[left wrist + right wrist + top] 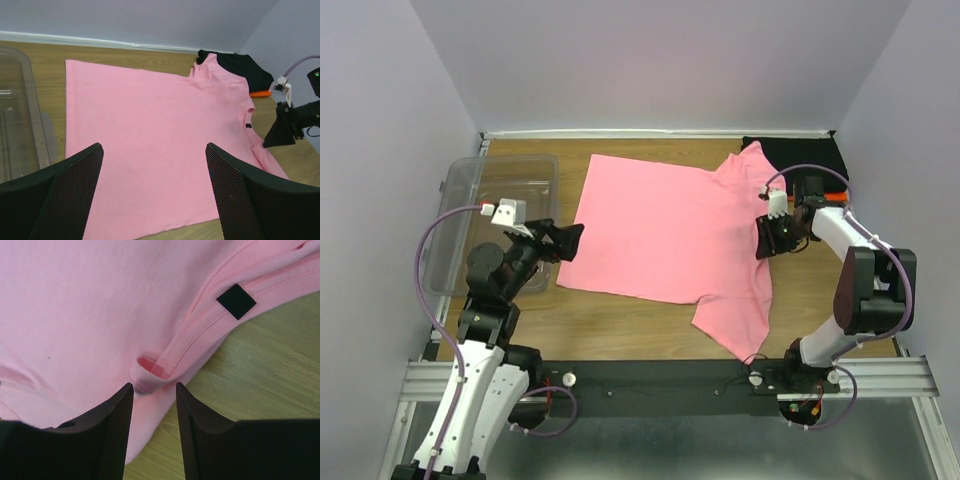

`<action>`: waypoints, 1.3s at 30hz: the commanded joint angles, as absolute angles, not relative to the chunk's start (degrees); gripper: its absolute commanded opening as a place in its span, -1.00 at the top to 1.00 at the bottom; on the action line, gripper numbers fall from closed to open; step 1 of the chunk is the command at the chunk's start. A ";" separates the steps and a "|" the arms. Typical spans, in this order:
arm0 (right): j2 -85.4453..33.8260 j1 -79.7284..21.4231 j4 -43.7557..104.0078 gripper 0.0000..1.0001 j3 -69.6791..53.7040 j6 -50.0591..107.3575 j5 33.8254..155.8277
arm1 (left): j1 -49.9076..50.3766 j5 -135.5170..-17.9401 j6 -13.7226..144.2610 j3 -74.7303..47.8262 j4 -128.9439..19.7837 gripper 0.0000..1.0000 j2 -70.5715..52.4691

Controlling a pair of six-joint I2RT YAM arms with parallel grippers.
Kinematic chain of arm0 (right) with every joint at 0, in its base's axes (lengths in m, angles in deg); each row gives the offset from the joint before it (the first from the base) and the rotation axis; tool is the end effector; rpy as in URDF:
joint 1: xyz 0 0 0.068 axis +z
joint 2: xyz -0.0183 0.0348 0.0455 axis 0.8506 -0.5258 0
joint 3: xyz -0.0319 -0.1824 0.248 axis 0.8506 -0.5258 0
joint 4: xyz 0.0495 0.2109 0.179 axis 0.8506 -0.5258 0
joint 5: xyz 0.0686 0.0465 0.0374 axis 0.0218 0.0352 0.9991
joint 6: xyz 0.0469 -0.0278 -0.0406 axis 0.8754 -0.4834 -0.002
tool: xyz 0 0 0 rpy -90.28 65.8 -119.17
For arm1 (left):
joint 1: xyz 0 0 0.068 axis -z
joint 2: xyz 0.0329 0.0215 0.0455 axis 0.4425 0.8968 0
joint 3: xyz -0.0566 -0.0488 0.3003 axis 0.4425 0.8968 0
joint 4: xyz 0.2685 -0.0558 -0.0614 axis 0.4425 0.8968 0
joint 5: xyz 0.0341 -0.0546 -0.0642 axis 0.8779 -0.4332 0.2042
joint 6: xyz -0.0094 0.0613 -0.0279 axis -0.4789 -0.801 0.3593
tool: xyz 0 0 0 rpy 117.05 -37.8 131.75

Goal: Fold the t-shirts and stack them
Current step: Flatten the tshirt out

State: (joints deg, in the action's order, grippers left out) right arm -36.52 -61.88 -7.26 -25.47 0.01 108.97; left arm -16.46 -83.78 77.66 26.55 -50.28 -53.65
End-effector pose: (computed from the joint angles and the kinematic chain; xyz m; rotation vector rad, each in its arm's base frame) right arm 0.3238 -0.0001 0.1995 -0.5138 2.6708 0.4134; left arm 0.1471 -0.0401 0.3324 0.0133 1.6253 -0.6685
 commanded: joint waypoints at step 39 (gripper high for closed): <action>-23.65 -77.19 -34.48 -0.15 -29.13 -44.99 129.92 | -9.76 -89.66 97.18 33.67 -45.71 -0.50 -46.06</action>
